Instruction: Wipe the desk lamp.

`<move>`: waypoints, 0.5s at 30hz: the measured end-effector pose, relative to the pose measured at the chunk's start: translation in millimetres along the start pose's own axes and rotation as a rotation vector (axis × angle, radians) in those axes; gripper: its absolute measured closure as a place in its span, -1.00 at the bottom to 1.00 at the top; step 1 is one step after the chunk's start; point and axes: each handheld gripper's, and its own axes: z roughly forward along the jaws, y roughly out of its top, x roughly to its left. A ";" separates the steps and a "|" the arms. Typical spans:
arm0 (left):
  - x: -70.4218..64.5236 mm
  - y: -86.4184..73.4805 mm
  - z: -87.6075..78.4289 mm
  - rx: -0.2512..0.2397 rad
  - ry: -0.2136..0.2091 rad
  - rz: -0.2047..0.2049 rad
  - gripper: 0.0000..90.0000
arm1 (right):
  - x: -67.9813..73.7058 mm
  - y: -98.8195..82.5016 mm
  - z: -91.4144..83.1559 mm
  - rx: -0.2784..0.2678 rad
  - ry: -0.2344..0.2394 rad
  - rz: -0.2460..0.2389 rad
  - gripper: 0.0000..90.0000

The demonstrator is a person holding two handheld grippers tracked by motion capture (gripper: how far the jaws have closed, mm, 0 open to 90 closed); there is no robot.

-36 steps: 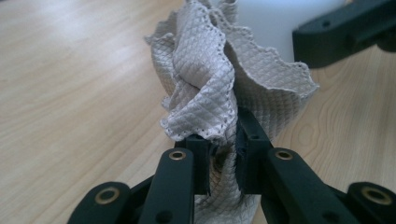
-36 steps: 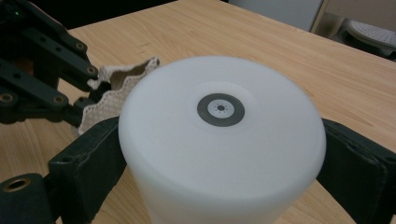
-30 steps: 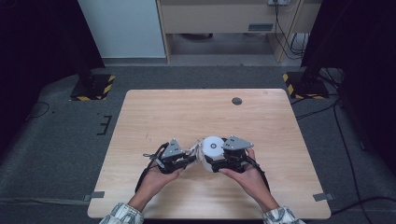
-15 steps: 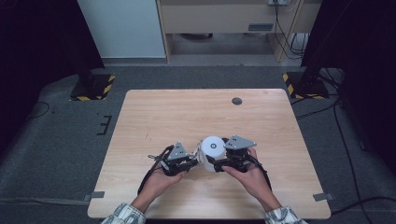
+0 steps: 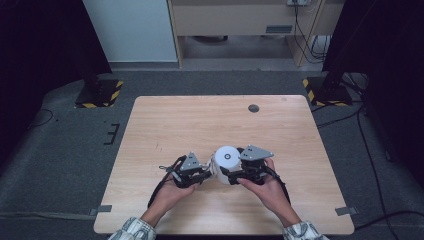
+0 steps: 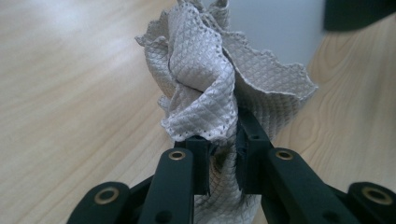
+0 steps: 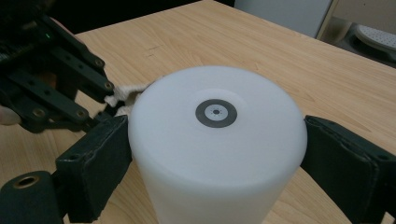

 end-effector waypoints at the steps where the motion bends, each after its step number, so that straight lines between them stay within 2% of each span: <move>1: -0.4 2.0 -3.4 -0.019 -0.002 -0.005 0.72 | 0.0 0.0 0.1 -0.001 -0.001 -0.001 -0.77; 4: -1.4 5.0 -11.2 -0.047 -0.011 -0.012 0.72 | 1.6 0.2 0.6 -0.004 -0.003 -0.006 -0.77; 8: -0.9 2.1 -10.3 -0.033 -0.012 -0.017 0.72 | 4.3 0.6 1.3 -0.004 0.003 -0.011 -0.77; 10: 0.3 0.0 -6.3 -0.015 -0.011 -0.018 0.72 | 4.6 0.7 1.5 -0.004 0.002 -0.009 -0.77; 15: 3.1 -10.7 10.1 0.074 0.000 -0.004 0.72 | 6.1 0.8 1.8 -0.005 0.003 -0.010 -0.77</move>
